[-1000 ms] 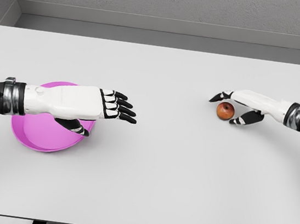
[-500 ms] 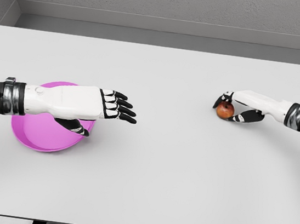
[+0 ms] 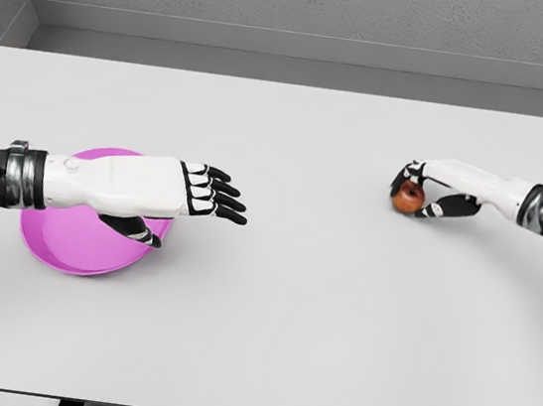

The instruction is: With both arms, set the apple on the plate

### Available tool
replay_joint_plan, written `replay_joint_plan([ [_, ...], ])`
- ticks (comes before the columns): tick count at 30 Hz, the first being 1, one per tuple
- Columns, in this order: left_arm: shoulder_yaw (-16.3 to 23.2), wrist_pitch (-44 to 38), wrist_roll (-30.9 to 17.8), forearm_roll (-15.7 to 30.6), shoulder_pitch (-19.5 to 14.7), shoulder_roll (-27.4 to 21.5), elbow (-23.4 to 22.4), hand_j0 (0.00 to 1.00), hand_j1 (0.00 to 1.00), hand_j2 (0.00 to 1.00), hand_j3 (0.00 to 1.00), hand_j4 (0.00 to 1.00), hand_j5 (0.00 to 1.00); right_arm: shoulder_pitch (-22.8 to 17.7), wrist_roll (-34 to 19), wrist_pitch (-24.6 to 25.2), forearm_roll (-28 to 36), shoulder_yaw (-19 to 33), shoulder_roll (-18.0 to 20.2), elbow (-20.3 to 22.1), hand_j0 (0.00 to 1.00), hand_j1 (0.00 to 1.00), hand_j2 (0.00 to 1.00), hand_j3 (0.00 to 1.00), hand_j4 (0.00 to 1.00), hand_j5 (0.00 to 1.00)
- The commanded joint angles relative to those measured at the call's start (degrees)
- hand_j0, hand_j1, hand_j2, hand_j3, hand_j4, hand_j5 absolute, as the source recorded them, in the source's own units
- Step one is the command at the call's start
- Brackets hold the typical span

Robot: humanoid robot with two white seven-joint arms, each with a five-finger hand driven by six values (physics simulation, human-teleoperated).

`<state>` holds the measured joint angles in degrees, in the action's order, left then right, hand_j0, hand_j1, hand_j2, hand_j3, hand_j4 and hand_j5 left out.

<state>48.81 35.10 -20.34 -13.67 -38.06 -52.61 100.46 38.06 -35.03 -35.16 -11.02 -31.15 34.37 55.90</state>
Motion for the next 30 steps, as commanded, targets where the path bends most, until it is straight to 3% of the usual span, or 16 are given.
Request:
replay_joint_plan([
  [1,-0.03,-0.10,0.03,0.39,-0.09,-0.03,0.00,1.00,1.00,1.00,1.00,1.00,1.00,0.00,0.03,0.16,1.70,-0.13,0.09,3.42,0.51,0.51,0.51,0.51,0.51,0.51],
  [4,-0.03,-0.10,0.03,0.39,0.00,-0.03,0.00,1.00,1.00,1.00,1.00,1.00,1.00,-0.18,0.03,0.16,1.79,-5.84,0.00,16.42,0.50,0.50,0.50,0.50,0.50,0.50],
  [6,-0.03,-0.10,0.03,0.39,0.00,-0.03,0.00,1.00,1.00,1.00,1.00,1.00,1.00,-0.09,0.03,0.16,1.79,-8.74,-0.53,21.62,0.50,0.50,0.50,0.50,0.50,0.50],
  [18,-0.03,-0.10,0.03,0.39,0.00,-0.03,0.00,1.00,1.00,1.00,1.00,1.00,1.00,0.00,0.03,0.16,1.27,-11.30,-2.29,20.30,0.51,0.51,0.51,0.51,0.51,0.51],
  [19,-0.03,-0.10,0.03,0.39,0.00,-0.03,0.00,1.00,1.00,1.00,1.00,1.00,1.00,0.00,0.03,0.16,1.18,-11.21,-2.29,20.30,0.64,0.64,0.64,0.64,0.64,0.64],
  [20,-0.03,-0.10,0.03,0.39,0.00,-0.03,0.09,1.00,1.00,1.00,1.00,1.00,1.00,0.00,0.03,0.16,1.18,-10.95,-2.38,20.30,0.99,0.99,0.99,0.99,0.99,0.99],
  [24,-0.03,-0.10,0.03,0.39,0.00,-0.03,0.09,1.00,1.00,1.00,1.00,1.00,1.00,0.00,0.03,0.16,1.18,-10.59,-1.94,20.30,1.00,1.00,1.00,1.00,1.00,1.00],
  [27,-0.03,-0.10,0.03,0.39,0.00,-0.03,0.09,1.00,1.00,1.00,1.00,1.00,1.00,-0.26,0.03,0.16,1.62,-7.61,-1.76,20.13,1.00,1.00,1.00,1.00,1.00,1.00],
  [30,0.32,-0.10,0.03,0.39,0.18,0.93,0.00,1.00,1.00,1.00,1.00,1.00,1.00,-5.62,0.03,0.16,1.97,12.95,0.87,15.38,1.00,1.00,1.00,1.00,1.00,1.00],
])
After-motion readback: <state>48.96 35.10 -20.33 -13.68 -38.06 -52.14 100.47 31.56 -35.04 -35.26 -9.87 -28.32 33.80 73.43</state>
